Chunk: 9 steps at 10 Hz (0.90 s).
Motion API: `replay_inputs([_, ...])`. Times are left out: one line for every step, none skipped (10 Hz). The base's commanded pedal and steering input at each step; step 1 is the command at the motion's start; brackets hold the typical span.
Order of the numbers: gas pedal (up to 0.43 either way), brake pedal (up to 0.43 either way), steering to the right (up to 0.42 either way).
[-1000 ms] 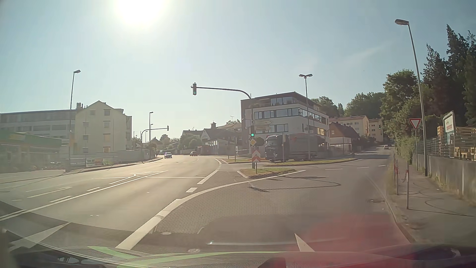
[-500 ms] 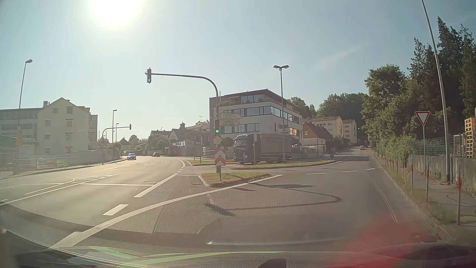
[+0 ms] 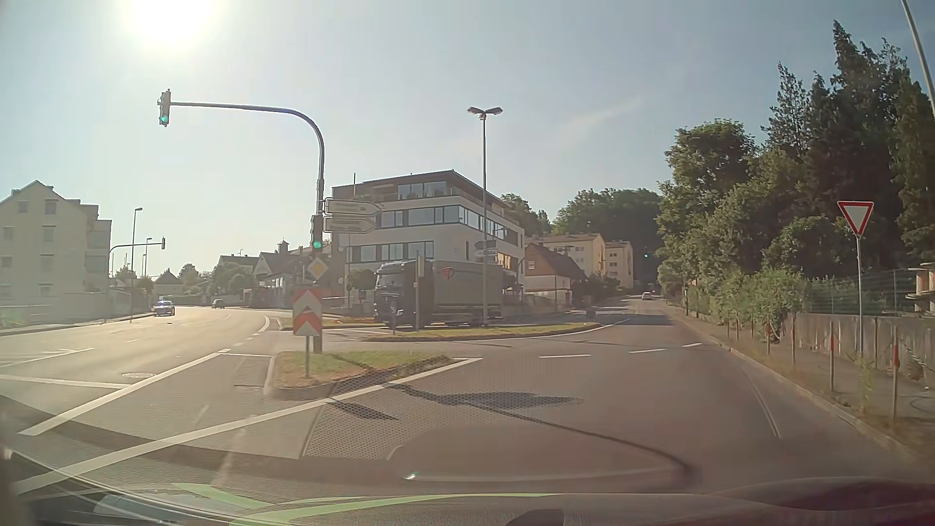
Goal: Follow the waypoints while adhering to traffic rules and regulations
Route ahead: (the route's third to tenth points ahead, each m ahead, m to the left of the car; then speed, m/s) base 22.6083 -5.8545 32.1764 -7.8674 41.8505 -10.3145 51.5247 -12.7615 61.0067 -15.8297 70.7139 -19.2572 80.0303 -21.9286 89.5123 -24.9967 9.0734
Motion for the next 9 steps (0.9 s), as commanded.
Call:
replay_inputs([0.197, 0.0, 0.131])
replay_inputs([0.197, 0.0, 0.125])
replay_inputs([0.197, 0.0, 0.117])
replay_inputs([0.197, 0.0, 0.108])
replay_inputs([0.22, 0.0, 0.098])
replay_inputs([0.248, 0.0, 0.088])
replay_inputs([0.268, 0.0, 0.081])
replay_inputs([0.28, 0.0, 0.077])
replay_inputs([0.28, 0.0, 0.074])
